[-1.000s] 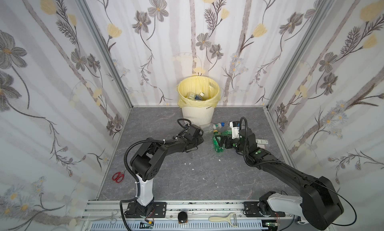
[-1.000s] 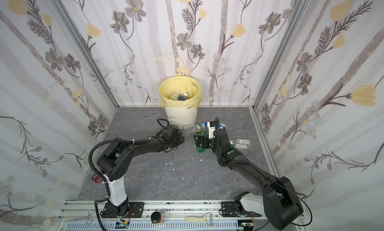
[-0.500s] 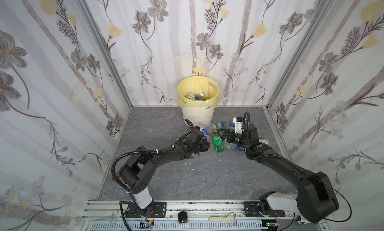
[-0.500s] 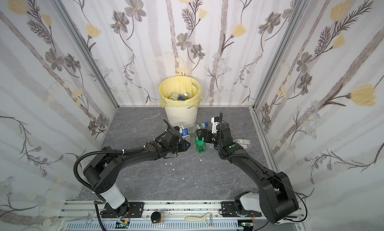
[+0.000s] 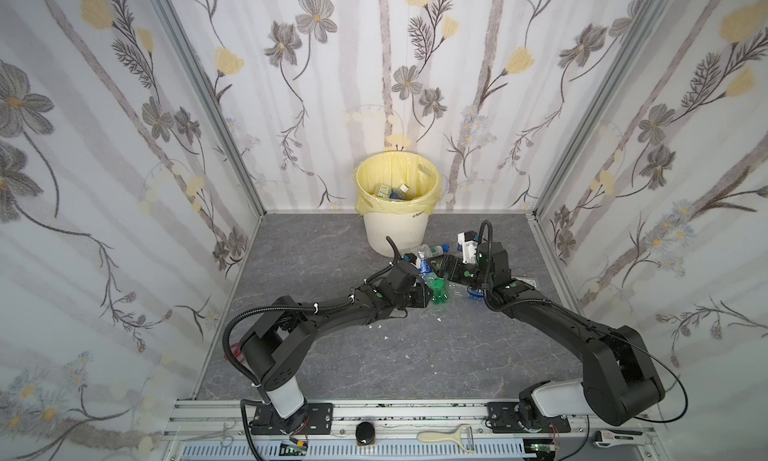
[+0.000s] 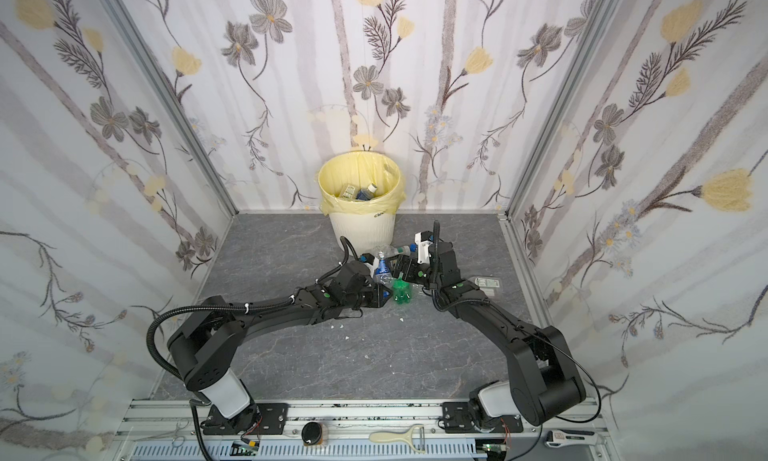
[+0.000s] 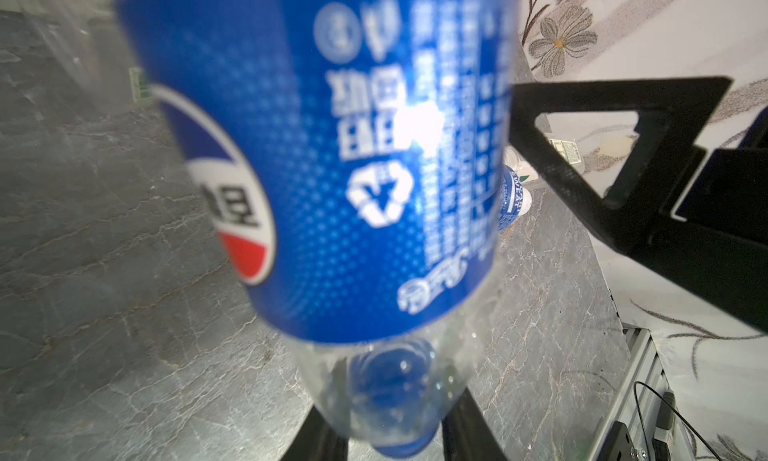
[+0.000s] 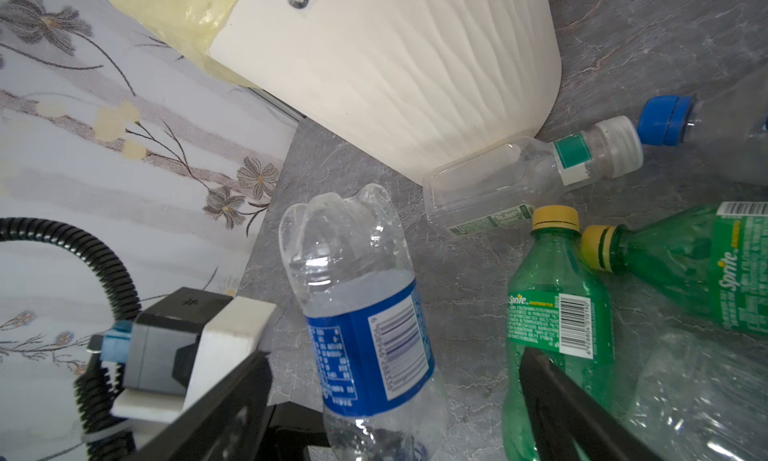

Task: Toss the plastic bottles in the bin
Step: 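Close the right gripper on the Pepsi bottle held by the left gripper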

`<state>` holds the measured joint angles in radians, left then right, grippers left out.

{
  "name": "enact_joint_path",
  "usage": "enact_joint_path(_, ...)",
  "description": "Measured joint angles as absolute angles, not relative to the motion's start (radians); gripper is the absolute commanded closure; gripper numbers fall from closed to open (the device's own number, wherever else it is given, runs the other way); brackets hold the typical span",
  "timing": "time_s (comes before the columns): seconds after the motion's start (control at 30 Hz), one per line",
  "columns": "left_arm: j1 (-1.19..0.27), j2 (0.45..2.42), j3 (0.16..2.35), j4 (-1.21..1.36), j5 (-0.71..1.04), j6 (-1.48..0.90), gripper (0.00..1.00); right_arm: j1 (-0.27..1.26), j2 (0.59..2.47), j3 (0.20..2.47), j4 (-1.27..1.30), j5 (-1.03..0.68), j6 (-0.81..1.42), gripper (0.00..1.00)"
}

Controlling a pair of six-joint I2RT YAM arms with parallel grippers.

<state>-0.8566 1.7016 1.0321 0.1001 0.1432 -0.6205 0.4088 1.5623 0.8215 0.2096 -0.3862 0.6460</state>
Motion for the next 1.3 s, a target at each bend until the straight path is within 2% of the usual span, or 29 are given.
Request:
enact_joint_path(0.5,-0.872,1.687,1.051,0.100,0.161,-0.602,0.70,0.429,1.634,0.823,0.252,-0.425,0.653,0.16)
enact_joint_path(0.87,-0.880,1.669,1.051,0.100,0.175,-0.602,0.70,0.434,1.650,0.834,0.280,-0.439,0.665,0.36)
enact_joint_path(0.97,-0.882,1.668,1.050,0.100,0.176,-0.602,0.66,0.435,1.651,0.834,0.280,-0.438,0.665,0.41)
enact_joint_path(1.2,-0.882,1.659,1.044,0.101,0.171,-0.601,0.60,0.435,1.649,0.835,0.279,-0.438,0.673,0.42)
enact_joint_path(1.3,-0.882,1.645,1.034,0.100,0.161,-0.595,0.51,0.431,1.645,0.849,0.268,-0.434,0.673,0.43)
